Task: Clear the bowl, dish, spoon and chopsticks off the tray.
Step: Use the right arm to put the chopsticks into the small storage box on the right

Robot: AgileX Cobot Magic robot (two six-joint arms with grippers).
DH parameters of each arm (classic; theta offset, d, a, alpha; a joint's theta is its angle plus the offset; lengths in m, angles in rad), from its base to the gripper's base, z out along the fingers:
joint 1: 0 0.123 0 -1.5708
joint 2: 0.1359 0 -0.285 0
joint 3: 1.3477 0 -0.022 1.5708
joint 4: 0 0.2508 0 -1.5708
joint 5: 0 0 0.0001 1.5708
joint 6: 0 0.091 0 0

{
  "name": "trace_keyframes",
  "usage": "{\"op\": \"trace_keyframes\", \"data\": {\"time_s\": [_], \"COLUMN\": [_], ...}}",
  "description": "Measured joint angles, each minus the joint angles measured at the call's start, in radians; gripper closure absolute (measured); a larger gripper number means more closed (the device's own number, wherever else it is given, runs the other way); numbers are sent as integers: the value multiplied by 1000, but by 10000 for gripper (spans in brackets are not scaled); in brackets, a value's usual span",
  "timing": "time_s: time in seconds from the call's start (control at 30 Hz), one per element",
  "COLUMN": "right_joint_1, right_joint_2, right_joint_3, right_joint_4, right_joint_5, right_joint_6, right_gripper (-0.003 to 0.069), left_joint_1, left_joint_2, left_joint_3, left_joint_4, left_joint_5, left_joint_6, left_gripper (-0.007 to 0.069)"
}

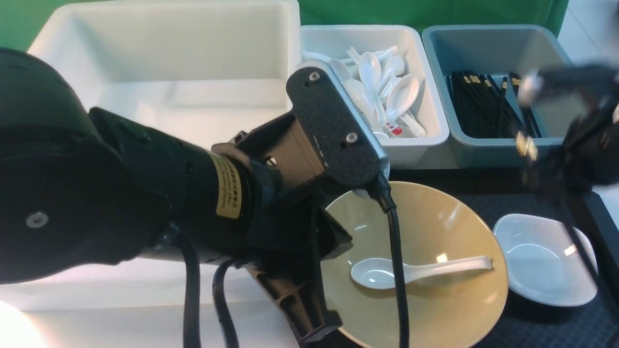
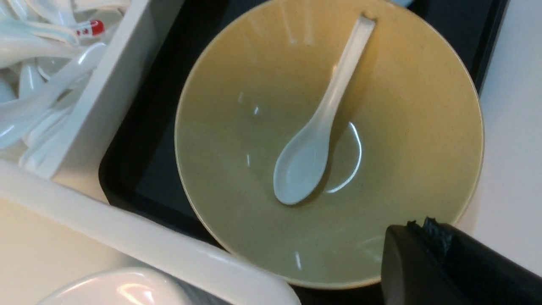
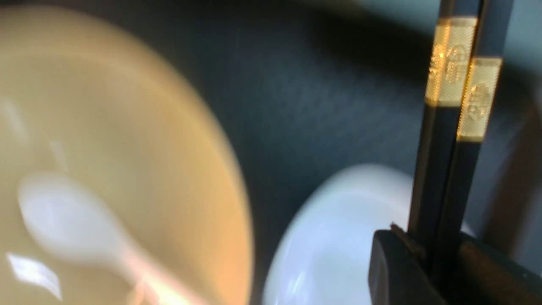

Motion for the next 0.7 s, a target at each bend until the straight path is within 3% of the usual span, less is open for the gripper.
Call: {"op": "trace_keyframes", "data": {"time_s": [0.13,0.3,0.33,0.47,0.7], "right_joint_1": [-33,-79,-93,-106,-108], "right_joint_2": [47,193,274,432,677], "right_joint_3": [-179,-396,-487,-647,-848], "right_joint_4": [-7,-13,-15,-24,-24], "right_joint_5": [-20,-59,-76,-120,-225], "right_joint_6": [-5,1,28,72,99], "right_gripper": [502,502,502,502,502], "left_joint_1": [37,170,239,339,368], "left_joint_2": [35,136,183,239,248], "left_joint_3": [-2,-47,-76,-127,-152], "left_joint_4": [0,-28,-65,-196,-347], "left_joint_5": [-72,-70,-61,-68,-160], "left_joint_6": [-122,-133,-95,32,235], "left_gripper": [636,636,636,636,636]}}
